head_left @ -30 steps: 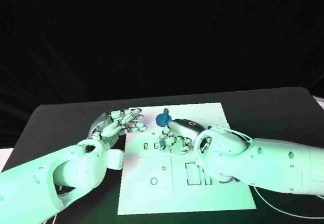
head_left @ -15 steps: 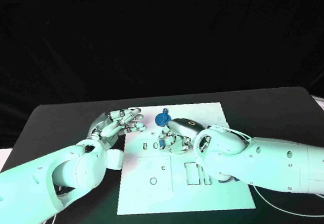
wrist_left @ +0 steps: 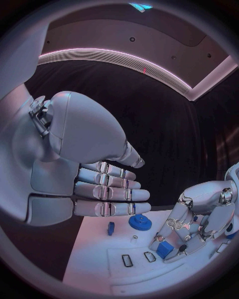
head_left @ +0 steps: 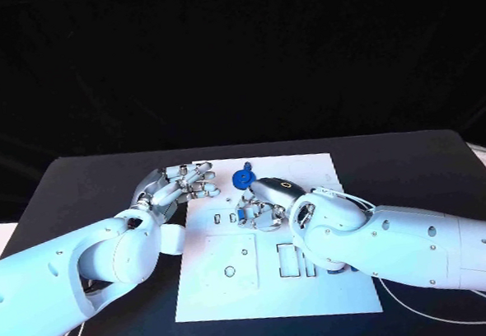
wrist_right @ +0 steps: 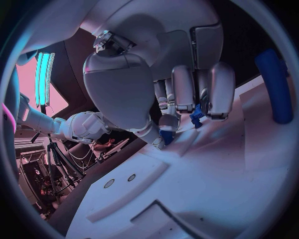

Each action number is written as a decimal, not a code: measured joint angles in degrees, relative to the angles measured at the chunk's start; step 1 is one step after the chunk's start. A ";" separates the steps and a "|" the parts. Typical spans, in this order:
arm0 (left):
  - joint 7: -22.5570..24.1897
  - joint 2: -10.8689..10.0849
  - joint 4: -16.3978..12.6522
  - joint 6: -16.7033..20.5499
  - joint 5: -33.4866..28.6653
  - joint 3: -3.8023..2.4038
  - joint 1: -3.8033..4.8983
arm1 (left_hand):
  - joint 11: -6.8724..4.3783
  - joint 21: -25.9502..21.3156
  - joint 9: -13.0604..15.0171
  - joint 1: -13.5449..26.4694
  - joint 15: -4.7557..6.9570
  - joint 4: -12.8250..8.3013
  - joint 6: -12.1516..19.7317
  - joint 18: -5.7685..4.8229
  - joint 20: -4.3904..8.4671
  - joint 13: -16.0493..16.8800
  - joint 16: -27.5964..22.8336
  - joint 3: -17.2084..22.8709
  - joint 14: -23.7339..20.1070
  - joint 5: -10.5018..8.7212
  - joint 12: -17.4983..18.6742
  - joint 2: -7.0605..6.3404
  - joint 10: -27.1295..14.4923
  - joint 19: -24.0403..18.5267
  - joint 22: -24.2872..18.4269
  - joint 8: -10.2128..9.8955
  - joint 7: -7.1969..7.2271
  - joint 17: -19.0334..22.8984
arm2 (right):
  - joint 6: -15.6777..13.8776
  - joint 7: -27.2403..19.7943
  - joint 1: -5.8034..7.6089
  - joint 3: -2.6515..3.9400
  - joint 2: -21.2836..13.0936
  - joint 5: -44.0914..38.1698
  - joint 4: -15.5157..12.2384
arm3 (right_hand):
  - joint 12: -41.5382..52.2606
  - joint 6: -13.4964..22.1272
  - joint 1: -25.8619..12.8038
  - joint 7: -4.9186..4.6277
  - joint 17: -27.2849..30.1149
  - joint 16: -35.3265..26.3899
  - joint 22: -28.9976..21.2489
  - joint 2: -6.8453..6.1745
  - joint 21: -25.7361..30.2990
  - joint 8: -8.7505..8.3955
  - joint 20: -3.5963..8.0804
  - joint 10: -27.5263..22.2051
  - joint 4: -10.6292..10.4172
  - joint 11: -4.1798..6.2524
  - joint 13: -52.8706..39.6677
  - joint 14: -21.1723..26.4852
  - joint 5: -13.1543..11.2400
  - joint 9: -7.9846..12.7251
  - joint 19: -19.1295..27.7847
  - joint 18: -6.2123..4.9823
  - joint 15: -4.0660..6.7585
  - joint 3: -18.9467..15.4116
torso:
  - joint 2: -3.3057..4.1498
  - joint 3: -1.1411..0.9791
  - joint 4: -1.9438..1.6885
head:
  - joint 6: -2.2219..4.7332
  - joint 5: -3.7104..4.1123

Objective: Assemble the parts on the task board

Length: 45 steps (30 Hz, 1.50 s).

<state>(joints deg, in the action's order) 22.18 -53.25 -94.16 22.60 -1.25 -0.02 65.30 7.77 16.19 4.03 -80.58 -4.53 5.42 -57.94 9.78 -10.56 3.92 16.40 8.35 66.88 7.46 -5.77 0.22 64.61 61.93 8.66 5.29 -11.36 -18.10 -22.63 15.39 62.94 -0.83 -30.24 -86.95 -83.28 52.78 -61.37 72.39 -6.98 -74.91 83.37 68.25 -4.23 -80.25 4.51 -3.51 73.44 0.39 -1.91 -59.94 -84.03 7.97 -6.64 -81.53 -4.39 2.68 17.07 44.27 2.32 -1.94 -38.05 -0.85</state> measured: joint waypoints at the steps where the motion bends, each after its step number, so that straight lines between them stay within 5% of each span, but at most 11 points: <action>1: 0.00 0.00 -0.01 0.00 0.00 0.00 0.00 | 0.00 0.00 0.00 0.00 0.00 0.00 0.00 0.00 0.00 0.00 0.00 0.00 0.00 0.00 0.00 0.00 0.00 0.00 0.00 0.00 0.00 0.00 | 0.00 0.00 0.00 0.00 0.00 -0.01 0.00 | -0.08 0.10 -0.02 -0.10 0.00 0.00 0.00 -0.02 0.00 -0.11 0.00 0.00 0.00 0.00 0.08 0.00 0.00 0.02 0.00 0.00 0.00 0.00 | 0.01 -0.01 0.00 | -0.02 0.00; 12: -0.03 0.01 -0.01 -0.09 -0.02 0.00 0.00 | 0.00 0.00 0.00 0.00 0.00 0.00 0.00 0.00 0.00 0.00 0.00 0.00 0.00 0.00 0.00 0.00 0.00 0.00 0.01 0.00 0.00 0.01 | -1.04 0.37 -0.15 -0.15 -0.06 -0.15 -0.21 | -0.37 1.63 -1.83 -0.39 0.00 -0.22 -0.18 -1.83 0.22 -0.61 -0.21 -0.27 -0.70 -0.14 0.56 0.13 0.24 0.32 0.20 0.00 -0.13 -2.49 | 0.02 -0.05 0.01 | 0.03 0.07; 22: -0.05 0.07 0.06 -0.28 -0.03 0.00 0.00 | 0.00 0.00 0.00 0.00 0.00 0.00 0.00 0.00 0.00 0.00 -0.23 -0.01 0.00 0.00 0.00 0.00 0.00 0.00 0.01 -0.22 0.00 -0.05 | -6.45 -1.02 -0.35 -0.29 -0.85 1.18 -0.82 | -1.32 11.44 -1.10 -2.44 0.00 -0.44 -0.87 -2.94 0.46 -0.65 -1.34 -2.58 -2.56 -1.76 1.77 0.00 0.46 2.86 0.70 0.00 -1.67 -7.91 | 0.02 -0.06 -0.01 | 0.23 0.26; 30: -0.07 0.20 0.23 -0.50 0.55 0.01 0.00 | -0.14 0.32 0.00 0.07 0.26 -0.23 0.00 -0.01 0.30 0.00 0.33 0.61 1.75 0.00 0.52 -0.07 0.14 1.04 0.31 -0.22 0.00 -0.97 | -9.92 -6.43 0.16 0.42 -4.53 4.02 -5.52 | -0.51 11.64 0.00 -2.64 0.01 -0.44 -0.89 -2.31 0.46 -0.65 -1.34 -2.66 -3.01 -1.86 1.62 0.00 0.46 2.83 0.70 0.00 -1.67 -9.01 | -0.05 -0.09 0.07 | 0.43 0.21; 34: -0.63 -0.29 0.21 -0.28 2.02 0.01 0.05 | -1.95 4.27 0.05 0.74 2.64 0.03 -1.21 -0.01 2.26 1.25 6.95 1.43 9.53 0.00 -1.30 -0.37 5.37 6.70 2.44 -0.22 1.20 -4.56 | -9.67 -9.79 2.88 0.80 -9.12 9.37 -9.89 | -0.51 11.31 1.11 -2.31 0.01 -0.67 -1.02 -1.20 0.67 -0.10 -1.55 -2.85 -3.10 -2.05 1.77 0.00 0.68 2.67 0.91 0.00 -1.67 -9.10 | -0.05 -0.18 0.02 | 0.40 -0.10; 36: -1.37 -0.65 0.19 -0.10 3.18 0.02 0.19 | -3.17 7.69 0.25 1.36 4.20 0.25 -2.27 -0.01 3.77 2.30 16.39 1.65 14.63 0.00 -2.83 -0.71 7.73 10.66 4.41 -0.03 2.27 -11.91 | -9.12 -11.10 4.94 1.01 -11.48 12.79 -11.34 | -0.51 11.12 1.16 -2.12 0.01 -0.71 -1.12 -1.15 0.67 -0.10 -1.55 -2.85 -3.10 -2.05 1.83 0.00 0.68 2.65 0.90 0.00 -1.66 -9.10 | -0.16 -0.26 0.06 | 0.29 -0.19; 39: -4.61 -1.05 0.20 0.03 6.22 0.05 0.89 | -4.83 18.31 0.65 3.76 5.74 1.53 -3.15 -0.01 5.64 6.14 45.60 0.66 17.01 0.00 -7.63 -1.64 11.19 16.53 13.27 0.34 3.45 -40.34 | -8.05 -12.75 8.21 1.21 -15.33 18.47 -12.65 | -0.51 10.68 1.47 -2.11 0.01 -1.02 -1.39 -0.84 0.89 0.13 -1.55 -2.85 -3.26 -2.05 2.06 0.00 0.68 2.59 0.90 0.00 -1.66 -9.26 | -0.46 -0.36 0.23 | 0.22 -0.34; 41: -8.11 -1.05 0.35 -0.15 9.01 0.05 1.62 | -5.08 28.33 1.20 5.34 5.95 2.67 -3.42 -1.47 6.37 10.46 57.05 -0.64 17.22 0.00 -12.57 -1.76 11.39 17.84 23.69 1.49 4.10 -51.91 | -7.51 -13.43 9.70 1.24 -17.53 21.77 -13.13 | -0.26 10.66 1.72 -2.09 0.01 -1.07 -1.40 -0.59 0.89 0.37 -1.55 -2.85 -3.32 -2.05 2.00 0.00 0.86 2.58 0.90 0.00 -1.66 -9.32 | -0.72 -0.46 0.42 | 0.19 -0.53; 45: -18.74 -0.35 1.67 -2.55 17.94 -0.02 3.85 | -5.31 39.22 2.62 5.28 6.39 3.15 -3.34 -1.78 7.07 20.34 65.00 -1.60 17.19 0.00 -23.62 -1.05 7.30 17.00 35.20 4.48 4.42 -56.76 | -6.73 -14.44 11.39 1.27 -21.03 28.24 -13.28 | 0.16 10.23 2.14 -2.07 -0.03 -1.10 -1.40 -0.16 0.89 0.57 -1.55 -2.85 -3.32 -2.05 1.78 0.00 1.02 2.59 0.90 0.00 -1.66 -9.32 | -1.19 -0.75 0.81 | 0.03 -1.00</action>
<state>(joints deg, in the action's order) 3.44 -53.60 -92.49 20.05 16.69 -0.04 69.15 2.46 55.40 6.65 -75.30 1.86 8.58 -61.28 8.01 -3.49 24.26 81.40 6.75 84.07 7.46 -29.39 -0.83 71.91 78.93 43.86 9.77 -6.94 -74.86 -29.36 0.95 74.34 0.44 -51.27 -58.71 -96.56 52.94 -51.14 74.53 -9.04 -74.94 82.27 66.84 -4.40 -79.36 5.08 -5.05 70.59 -2.93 -3.95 -58.16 -84.03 8.99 -4.05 -80.63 -4.39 1.01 7.75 43.08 1.58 -1.13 -38.02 -1.85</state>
